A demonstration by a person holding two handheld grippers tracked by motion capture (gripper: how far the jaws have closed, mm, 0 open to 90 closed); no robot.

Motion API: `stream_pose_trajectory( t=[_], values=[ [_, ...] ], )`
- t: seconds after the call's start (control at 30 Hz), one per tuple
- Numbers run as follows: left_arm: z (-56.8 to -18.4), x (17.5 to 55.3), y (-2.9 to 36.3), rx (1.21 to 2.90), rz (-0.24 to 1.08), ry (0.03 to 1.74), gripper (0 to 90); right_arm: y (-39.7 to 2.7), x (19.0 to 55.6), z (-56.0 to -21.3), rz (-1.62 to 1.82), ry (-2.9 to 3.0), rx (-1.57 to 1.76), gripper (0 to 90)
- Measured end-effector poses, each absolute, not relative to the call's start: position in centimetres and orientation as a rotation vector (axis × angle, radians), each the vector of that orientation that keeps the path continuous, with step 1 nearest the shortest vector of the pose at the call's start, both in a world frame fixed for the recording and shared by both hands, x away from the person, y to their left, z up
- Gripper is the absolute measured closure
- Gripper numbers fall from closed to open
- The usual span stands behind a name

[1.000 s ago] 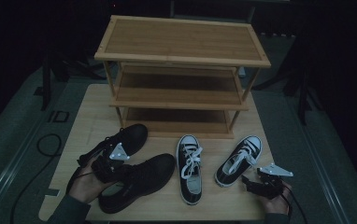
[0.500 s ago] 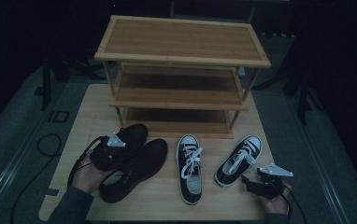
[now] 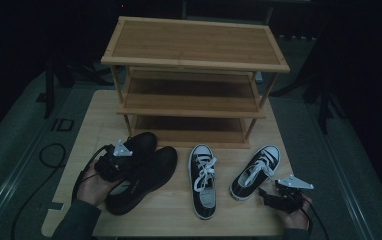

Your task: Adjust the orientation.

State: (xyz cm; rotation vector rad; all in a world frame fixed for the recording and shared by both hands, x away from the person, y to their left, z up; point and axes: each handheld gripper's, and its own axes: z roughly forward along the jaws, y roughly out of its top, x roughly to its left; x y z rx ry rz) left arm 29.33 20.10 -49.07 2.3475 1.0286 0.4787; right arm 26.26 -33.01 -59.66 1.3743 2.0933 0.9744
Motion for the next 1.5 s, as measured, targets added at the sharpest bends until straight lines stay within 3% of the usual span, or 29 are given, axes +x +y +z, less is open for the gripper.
stream_pose_trajectory(
  t=[0.13, 0.23, 0.4, 0.43, 0.53, 0.83, 0.93, 1.27, 1.37, 1.5],
  values=[
    [-49.1, 29.3, 20.4, 2.338, 0.472, 1.016, 80.4, -33.0, 26.3, -59.7, 0.974, 2.094, 1.372, 23.3],
    [-48.6, 28.9, 20.8, 2.312, 0.483, 1.015, 59.7, -33.0, 26.3, -59.7, 0.974, 2.094, 1.372, 23.3],
    [-47.7, 28.1, 21.3, 2.275, 0.560, 1.010, 51.3, -33.0, 26.3, -59.7, 0.975, 2.094, 1.374, 23.3],
    [-47.6, 27.9, 21.4, 2.267, 0.572, 1.013, 42.3, -33.0, 26.3, -59.7, 0.974, 2.094, 1.374, 23.3],
    [-47.4, 27.6, 21.8, 2.236, 0.597, 1.037, 35.1, -33.0, 26.3, -59.7, 0.974, 2.094, 1.374, 23.3],
    [-48.0, 27.8, 23.0, 2.224, 0.541, 1.151, 27.0, -33.0, 26.2, -59.7, 0.974, 2.094, 1.375, 23.3],
    [-48.6, 28.1, 23.2, 2.240, 0.487, 1.172, 27.8, -33.0, 26.2, -59.7, 0.974, 2.094, 1.375, 23.3],
    [-49.4, 30.1, 22.3, 2.323, 0.338, 1.180, 50.3, -33.0, 26.2, -59.7, 0.974, 2.094, 1.374, 23.2],
    [-49.9, 30.4, 22.0, 2.368, 0.312, 1.177, 58.8, -33.0, 26.2, -59.7, 0.974, 2.095, 1.374, 23.0],
    [-49.9, 30.5, 21.8, 2.393, 0.333, 1.165, 76.4, -33.0, 26.3, -59.7, 0.974, 2.095, 1.374, 23.0]
  ],
)
